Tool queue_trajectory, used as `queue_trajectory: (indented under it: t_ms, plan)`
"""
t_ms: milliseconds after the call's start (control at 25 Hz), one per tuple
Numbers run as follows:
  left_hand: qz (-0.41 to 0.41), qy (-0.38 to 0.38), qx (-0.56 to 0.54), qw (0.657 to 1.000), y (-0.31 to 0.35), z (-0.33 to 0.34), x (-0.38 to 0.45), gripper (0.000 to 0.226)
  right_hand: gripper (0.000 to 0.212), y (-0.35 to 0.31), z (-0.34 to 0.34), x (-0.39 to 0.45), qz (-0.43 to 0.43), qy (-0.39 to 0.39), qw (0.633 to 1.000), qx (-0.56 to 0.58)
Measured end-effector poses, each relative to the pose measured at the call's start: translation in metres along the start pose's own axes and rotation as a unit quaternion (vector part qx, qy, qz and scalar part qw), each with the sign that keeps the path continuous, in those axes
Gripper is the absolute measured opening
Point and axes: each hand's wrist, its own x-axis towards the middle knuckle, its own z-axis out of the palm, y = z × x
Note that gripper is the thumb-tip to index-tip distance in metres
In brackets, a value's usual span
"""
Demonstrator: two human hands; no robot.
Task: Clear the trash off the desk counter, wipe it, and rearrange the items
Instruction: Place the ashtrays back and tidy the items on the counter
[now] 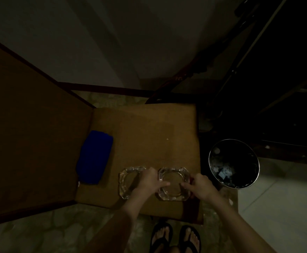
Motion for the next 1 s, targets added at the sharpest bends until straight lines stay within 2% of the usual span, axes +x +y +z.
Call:
queue_trajectory:
  t_ms: [120, 280, 440, 600, 840, 1000]
  plan:
    - [0.018, 0.007, -0.023, 1.0, 0.013, -0.014, -0.017, 0.024, 0.007, -0.006, -0.01, -0.01, -0.001, 0.015, 1.0, 0.027]
    - [0.065, 0.034, -0.016, 0.997, 0.039, -0.053, -0.05, 0.026, 0.019, -0.036, -0.042, -0.044, -0.022, 0.038, 0.997, 0.061]
    - [0.108, 0.049, -0.011, 0.993, 0.077, -0.106, -0.107, 0.029, 0.019, -0.082, -0.092, -0.101, -0.049, 0.068, 0.994, 0.076]
    - [0.163, 0.036, 0.02, 0.986, 0.122, -0.156, -0.178, 0.027, 0.012, -0.127, -0.148, -0.178, -0.071, 0.074, 0.987, 0.121]
    - [0.256, 0.025, 0.057, 0.965, 0.199, -0.214, -0.276, 0.034, 0.01, -0.167, -0.229, -0.276, -0.101, 0.137, 0.981, 0.097]
    - [0.295, -0.019, 0.072, 0.953, 0.246, -0.232, -0.333, 0.034, 0.017, -0.178, -0.272, -0.335, -0.118, 0.164, 0.972, 0.116]
